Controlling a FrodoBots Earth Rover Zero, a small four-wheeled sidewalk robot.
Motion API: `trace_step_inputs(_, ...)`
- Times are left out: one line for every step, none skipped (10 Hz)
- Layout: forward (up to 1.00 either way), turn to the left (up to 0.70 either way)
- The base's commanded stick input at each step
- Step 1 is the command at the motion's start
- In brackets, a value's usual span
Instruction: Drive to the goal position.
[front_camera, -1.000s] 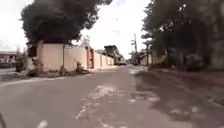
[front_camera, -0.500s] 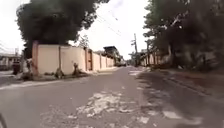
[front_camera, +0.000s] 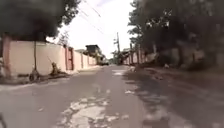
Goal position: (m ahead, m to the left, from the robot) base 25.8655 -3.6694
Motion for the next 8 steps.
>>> trace_step_inputs(1.0,0.0)
trace_step_inputs(1.0,0.0)
trace_step_inputs(1.0,0.0)
trace_step_inputs(1.0,0.0)
trace_step_inputs(1.0,0.0)
trace_step_inputs(1.0,0.0)
trace_step_inputs(1.0,0.0)
trace_step_inputs(1.0,0.0)
